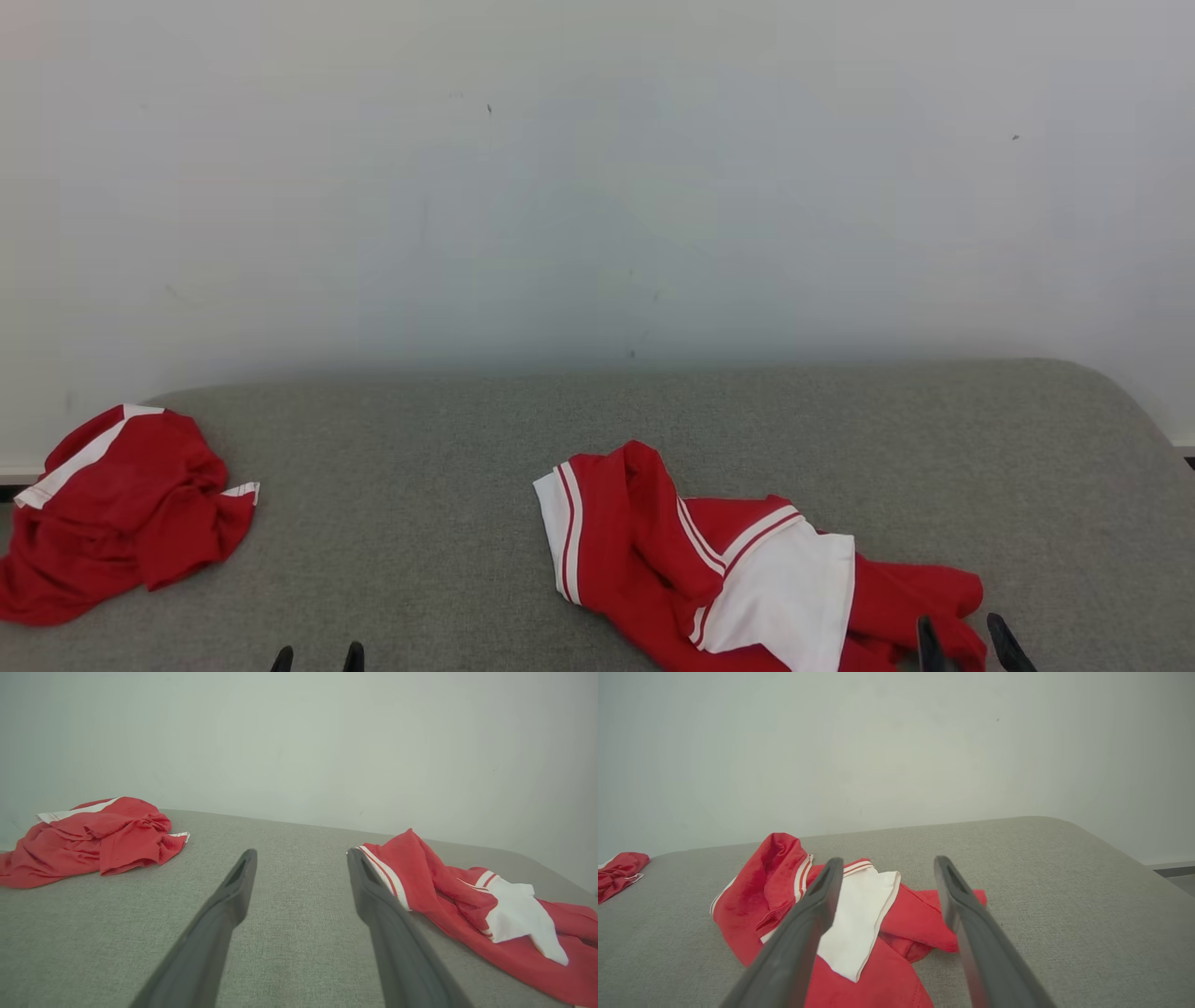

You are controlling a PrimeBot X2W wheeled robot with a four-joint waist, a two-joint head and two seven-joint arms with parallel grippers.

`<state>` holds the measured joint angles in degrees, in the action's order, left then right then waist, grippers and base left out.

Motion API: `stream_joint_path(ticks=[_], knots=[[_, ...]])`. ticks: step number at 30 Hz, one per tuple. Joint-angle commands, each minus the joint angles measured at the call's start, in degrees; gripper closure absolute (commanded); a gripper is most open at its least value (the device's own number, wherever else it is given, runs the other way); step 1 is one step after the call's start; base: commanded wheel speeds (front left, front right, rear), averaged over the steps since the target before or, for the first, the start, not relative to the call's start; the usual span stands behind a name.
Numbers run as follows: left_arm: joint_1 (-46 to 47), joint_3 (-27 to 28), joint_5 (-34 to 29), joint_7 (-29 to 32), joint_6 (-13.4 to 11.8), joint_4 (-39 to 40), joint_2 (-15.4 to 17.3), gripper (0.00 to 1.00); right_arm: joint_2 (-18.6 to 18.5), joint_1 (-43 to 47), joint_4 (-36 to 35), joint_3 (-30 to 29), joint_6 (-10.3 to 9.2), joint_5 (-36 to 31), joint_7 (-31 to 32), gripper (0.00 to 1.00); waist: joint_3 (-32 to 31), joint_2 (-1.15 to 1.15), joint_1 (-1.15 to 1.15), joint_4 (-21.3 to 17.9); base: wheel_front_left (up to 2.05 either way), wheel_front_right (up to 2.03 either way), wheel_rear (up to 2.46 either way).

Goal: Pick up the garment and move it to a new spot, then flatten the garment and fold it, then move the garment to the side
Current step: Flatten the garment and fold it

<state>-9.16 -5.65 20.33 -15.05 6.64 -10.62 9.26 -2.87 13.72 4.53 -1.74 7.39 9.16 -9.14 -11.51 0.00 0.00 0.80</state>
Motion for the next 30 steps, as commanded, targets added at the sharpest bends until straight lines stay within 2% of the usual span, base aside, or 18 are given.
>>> stream_joint_path(ticks=[1, 9, 21, 30], knots=[[-0.5, 0.4, -0.7, -0.2, 0.4, -0.5, -0.3, 0.00, 0.0, 0.0, 0.1, 0.3, 0.20, 0.2, 0.0, 0.00, 0.2, 0.00, 0.00, -0.1, 0.00, 0.00, 0.00], [0.3, 0.5, -0.6, -0.2, 0.8, -1.8, -1.2, 0.00, 0.0, -0.7, 0.1, 0.5, 0.20, -0.7, 0.3, 0.00, 0.8, 0.00, 0.00, -0.3, 0.00, 0.00, 0.00], [1.5, -1.2, 1.2, -0.2, 0.9, -3.4, 0.1, 0.00, 0.0, -1.2, 0.1, 0.7, 0.20, -0.2, 0.6, 0.00, 1.0, 0.00, 0.00, -0.7, 0.00, 0.00, 0.00], [5.7, -9.3, 3.8, -0.2, 0.9, -6.2, 3.2, 0.00, 0.0, -2.0, -0.9, 1.4, 0.20, -0.7, 1.5, 0.00, 2.3, 0.00, 0.00, -4.1, 0.00, 0.00, 0.00]])
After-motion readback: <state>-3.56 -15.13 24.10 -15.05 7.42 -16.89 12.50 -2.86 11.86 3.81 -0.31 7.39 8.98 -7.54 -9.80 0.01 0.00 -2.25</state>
